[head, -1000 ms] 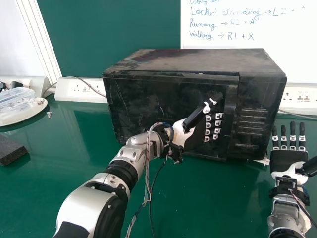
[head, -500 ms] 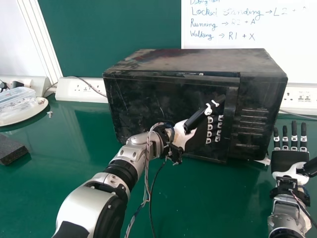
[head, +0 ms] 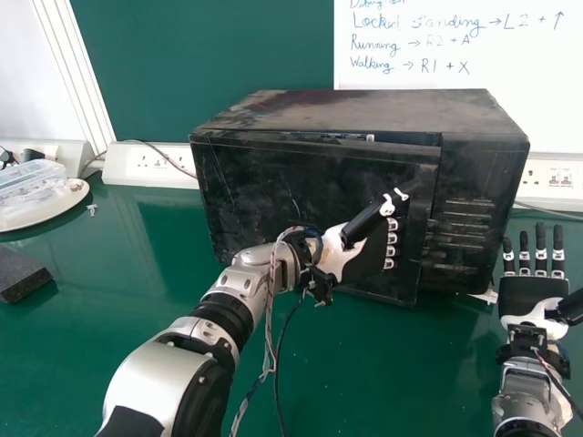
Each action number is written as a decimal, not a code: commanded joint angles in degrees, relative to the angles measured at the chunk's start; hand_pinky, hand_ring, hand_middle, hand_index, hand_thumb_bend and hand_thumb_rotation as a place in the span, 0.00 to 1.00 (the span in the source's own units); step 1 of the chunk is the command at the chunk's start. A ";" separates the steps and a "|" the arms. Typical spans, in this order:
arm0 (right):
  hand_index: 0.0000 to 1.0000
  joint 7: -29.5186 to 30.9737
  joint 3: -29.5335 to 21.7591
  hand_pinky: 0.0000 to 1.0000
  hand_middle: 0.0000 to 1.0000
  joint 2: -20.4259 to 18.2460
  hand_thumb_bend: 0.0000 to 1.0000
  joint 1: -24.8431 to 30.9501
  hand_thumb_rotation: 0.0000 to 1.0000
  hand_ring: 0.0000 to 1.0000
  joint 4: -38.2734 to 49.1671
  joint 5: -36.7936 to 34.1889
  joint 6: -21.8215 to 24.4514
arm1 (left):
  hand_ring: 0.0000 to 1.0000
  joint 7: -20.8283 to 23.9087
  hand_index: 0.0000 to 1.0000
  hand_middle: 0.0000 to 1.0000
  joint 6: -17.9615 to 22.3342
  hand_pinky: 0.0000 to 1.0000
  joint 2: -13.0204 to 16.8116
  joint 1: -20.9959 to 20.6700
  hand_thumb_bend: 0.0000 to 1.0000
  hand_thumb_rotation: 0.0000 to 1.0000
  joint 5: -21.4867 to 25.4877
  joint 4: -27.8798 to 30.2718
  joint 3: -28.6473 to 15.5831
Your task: Open the door of oven
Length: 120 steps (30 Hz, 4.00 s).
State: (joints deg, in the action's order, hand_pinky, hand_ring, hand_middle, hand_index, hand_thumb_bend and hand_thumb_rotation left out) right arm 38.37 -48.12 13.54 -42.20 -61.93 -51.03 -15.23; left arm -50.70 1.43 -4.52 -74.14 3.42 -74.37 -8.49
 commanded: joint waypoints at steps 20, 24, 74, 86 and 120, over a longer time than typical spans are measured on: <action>0.59 -5.32 0.65 0.51 0.60 -2.83 1.00 0.65 0.97 0.52 1.18 2.10 -2.41 | 0.61 -2.78 0.83 0.71 2.27 0.41 -0.14 2.27 1.00 0.89 1.19 2.81 0.97; 0.55 -5.96 0.90 0.45 0.56 -3.09 1.00 0.91 0.97 0.47 1.98 2.35 -2.39 | 0.62 -2.94 0.82 0.71 2.50 0.44 0.29 2.60 1.00 0.87 1.05 3.46 1.22; 0.49 -8.21 1.87 0.36 0.49 -3.08 1.00 1.63 0.99 0.39 3.61 2.93 -2.00 | 0.29 -12.05 0.65 0.40 -15.55 0.21 5.32 20.26 0.73 0.62 11.88 33.89 1.93; 0.49 -8.64 1.57 0.36 0.50 -3.03 1.00 1.71 0.98 0.39 4.06 2.98 -1.60 | 0.32 -20.08 0.65 0.41 -14.73 0.26 9.58 23.83 0.78 0.62 14.71 37.59 3.05; 0.48 -8.96 1.57 0.34 0.48 -2.33 1.00 1.41 0.98 0.37 2.98 3.30 -1.98 | 0.23 -30.52 0.65 0.36 -43.71 0.17 18.98 33.82 0.85 0.58 35.56 69.52 7.13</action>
State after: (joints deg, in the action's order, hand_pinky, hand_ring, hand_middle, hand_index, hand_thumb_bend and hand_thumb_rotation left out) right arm 29.36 -46.66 11.85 -41.60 -58.98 -47.72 -17.32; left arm -76.09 -39.47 15.99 -39.69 30.77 -7.75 -1.67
